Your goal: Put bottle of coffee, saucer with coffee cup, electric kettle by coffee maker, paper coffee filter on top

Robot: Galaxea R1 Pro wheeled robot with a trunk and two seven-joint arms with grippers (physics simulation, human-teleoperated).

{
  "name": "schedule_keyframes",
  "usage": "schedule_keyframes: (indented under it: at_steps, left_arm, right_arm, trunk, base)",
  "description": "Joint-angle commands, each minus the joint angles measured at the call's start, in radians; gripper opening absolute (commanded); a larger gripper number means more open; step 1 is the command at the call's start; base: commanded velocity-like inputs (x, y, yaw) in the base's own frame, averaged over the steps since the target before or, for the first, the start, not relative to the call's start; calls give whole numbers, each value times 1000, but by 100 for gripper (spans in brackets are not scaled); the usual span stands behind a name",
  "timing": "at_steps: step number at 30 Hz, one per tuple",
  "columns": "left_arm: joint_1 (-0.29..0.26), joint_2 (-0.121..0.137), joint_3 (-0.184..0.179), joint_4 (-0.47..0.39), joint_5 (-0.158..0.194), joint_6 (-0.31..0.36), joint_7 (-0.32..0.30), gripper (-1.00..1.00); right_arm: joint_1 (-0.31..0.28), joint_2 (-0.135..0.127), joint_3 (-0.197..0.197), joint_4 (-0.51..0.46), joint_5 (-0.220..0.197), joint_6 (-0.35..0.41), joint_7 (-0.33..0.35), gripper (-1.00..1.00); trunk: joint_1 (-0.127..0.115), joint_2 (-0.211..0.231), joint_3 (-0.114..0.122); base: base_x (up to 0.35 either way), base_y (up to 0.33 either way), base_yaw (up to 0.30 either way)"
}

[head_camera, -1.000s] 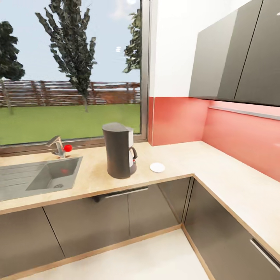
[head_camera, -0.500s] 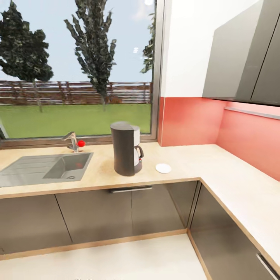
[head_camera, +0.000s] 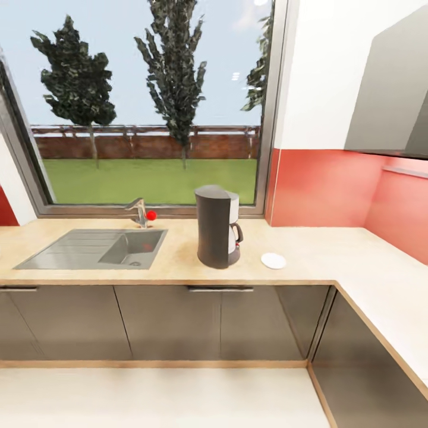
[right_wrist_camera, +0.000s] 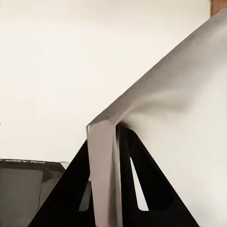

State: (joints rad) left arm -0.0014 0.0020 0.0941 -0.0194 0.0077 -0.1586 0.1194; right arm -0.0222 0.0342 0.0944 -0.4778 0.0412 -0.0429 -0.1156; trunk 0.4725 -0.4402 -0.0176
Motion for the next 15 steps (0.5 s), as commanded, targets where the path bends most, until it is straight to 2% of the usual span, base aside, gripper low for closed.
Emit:
schedule_keyframes:
  at_steps: [1,9,15]
  left_arm:
    - [0,1,7,-1,0,-2,0,100]
    - [-2,1,8,0,0,10,7,100]
    - [-2,0,6,0,-6,14,6,100]
  right_arm:
    - [-1,0,5,0,2,-2,-7,-100]
    - [-1,0,5,-8,0,-2,-7,-100]
    - [-1,-7,7,-7,3,-2,-4,-100]
  trunk:
    - [1,-2,-2]
    - [1,-2,-2]
    - [1,-2,-2]
  base:
    - [0,0,277]
    - [0,0,263]
    - [0,0,33]
